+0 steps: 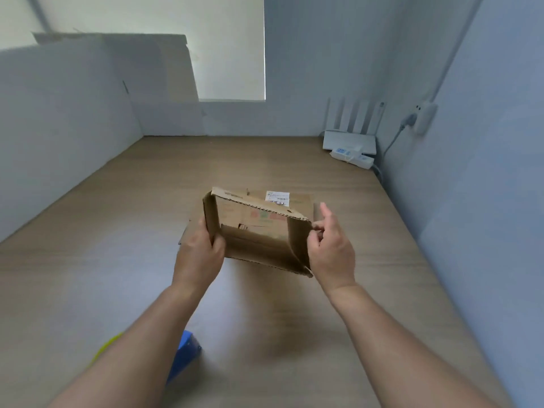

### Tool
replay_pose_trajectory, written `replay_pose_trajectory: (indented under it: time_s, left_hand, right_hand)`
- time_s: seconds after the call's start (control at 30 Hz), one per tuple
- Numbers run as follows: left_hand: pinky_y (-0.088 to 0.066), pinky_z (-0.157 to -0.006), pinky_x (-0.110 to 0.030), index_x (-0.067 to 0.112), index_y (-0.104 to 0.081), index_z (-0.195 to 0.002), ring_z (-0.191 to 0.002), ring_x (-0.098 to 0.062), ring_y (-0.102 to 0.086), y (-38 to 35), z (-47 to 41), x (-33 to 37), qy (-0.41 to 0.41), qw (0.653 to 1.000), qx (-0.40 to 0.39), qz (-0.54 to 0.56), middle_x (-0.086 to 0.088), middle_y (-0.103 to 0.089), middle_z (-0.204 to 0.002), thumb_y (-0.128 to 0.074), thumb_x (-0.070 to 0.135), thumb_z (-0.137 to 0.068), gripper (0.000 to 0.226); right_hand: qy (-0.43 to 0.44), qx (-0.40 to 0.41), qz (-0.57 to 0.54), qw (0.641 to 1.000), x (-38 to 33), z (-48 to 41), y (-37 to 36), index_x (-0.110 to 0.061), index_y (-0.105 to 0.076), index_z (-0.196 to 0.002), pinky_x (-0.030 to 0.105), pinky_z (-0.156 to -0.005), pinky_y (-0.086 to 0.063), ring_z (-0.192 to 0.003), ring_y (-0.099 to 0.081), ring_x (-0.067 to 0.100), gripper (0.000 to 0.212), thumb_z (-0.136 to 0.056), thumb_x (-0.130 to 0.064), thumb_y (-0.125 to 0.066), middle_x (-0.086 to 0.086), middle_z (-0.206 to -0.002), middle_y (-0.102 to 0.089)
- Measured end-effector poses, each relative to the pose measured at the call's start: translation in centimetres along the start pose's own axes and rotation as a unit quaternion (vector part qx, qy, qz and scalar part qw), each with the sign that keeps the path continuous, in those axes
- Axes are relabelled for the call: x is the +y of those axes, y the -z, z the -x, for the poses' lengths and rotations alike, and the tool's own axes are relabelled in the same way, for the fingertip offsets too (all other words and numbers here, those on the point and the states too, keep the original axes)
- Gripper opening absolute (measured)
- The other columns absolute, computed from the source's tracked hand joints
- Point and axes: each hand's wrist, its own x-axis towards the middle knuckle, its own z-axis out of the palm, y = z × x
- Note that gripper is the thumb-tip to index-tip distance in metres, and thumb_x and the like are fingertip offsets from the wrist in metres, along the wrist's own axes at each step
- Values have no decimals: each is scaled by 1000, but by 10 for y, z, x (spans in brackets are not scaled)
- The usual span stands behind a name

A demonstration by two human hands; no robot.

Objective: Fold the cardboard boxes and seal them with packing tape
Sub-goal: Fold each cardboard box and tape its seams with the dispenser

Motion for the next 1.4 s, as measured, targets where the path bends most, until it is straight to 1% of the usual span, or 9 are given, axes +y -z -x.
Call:
replay_pose_trajectory:
  time_s: [0.1,0.2,0.4,0.6,0.7,0.83,0.97,1.13,1.4]
  left_hand:
    - [-50,-58,-38,19,-45,-97,-72,-25,-60,26,38,12,34,998,-27,42,-9,-59,-82,-46,9,-90,12]
    - [-50,-46,-23,15,-51,-95,-50,-7,-61,37,77,18,85,991,-79,73,-14,-64,-80,-45,9,-86,12]
    - [-45,-51,-31,10,-55,-86,-55,-23,-55,57,119,14,125,982,-136,42,-11,-60,-72,-46,10,-85,10]
    - [-44,-52,-27,15,-27,-139,-64,-21,-58,60,143,1,155,970,-187,17,-8,-59,-87,-54,13,-90,56]
    - [-43,-51,-19,24,-32,-136,-66,-12,-58,63,154,-8,107,977,-167,73,8,-55,-99,-60,38,-92,54]
    - [-44,-61,-14,42,-61,-91,-73,-1,-58,77,160,-28,37,965,-249,76,23,-55,-91,-38,84,-71,52]
    - [-41,-80,-8,44,-57,-105,-104,8,-50,81,156,-44,7,950,-312,26,31,-42,-117,-53,78,-62,54]
    - [-52,-80,-27,33,-58,-95,-94,-14,-58,69,147,-49,11,967,-249,48,11,-52,-106,-69,41,-84,17]
    - [-43,-87,-28,31,-17,-149,-96,-15,-54,60,143,-56,53,971,-229,37,3,-31,-130,-73,35,-82,87]
  right_hand:
    - [-54,4,13,998,0,14,34,-11,-59,-119,33,-73,-41,-92,-59,27,27,-94,-16,-52,7,-95,-66]
    - [-71,-57,47,995,0,35,55,-7,-62,-93,33,-70,-41,-86,-58,29,18,-95,-19,-48,11,-91,-65]
    - [-49,-97,141,984,-14,54,85,-9,-62,-82,27,-55,-33,-71,-54,25,16,-89,-15,-49,7,-78,-61]
    - [-75,-192,122,971,-26,78,82,-9,-67,-83,31,-64,-48,-79,-62,28,15,-87,-16,-54,9,-82,-67]
    - [-127,-230,7,965,-25,84,79,-15,-65,-82,39,-76,-56,-77,-65,22,14,-87,-29,-63,4,-80,-68]
    - [-165,-362,-129,908,-17,95,88,-21,-67,-97,35,-90,-53,-90,-66,16,31,-84,-49,-65,1,-95,-70]
    - [-125,-482,-157,853,-7,102,96,-27,-49,-135,20,-95,-39,-123,-48,7,73,-71,-45,-77,-7,-134,-52]
    - [-65,-369,-52,925,-17,98,85,-37,-8,-150,15,-78,-47,-109,-54,10,107,-73,-28,-80,-6,-152,-18]
    - [9,-345,164,924,-8,110,71,-27,-63,-119,31,-99,-38,-124,-41,17,34,-85,-29,-63,-6,-129,-49]
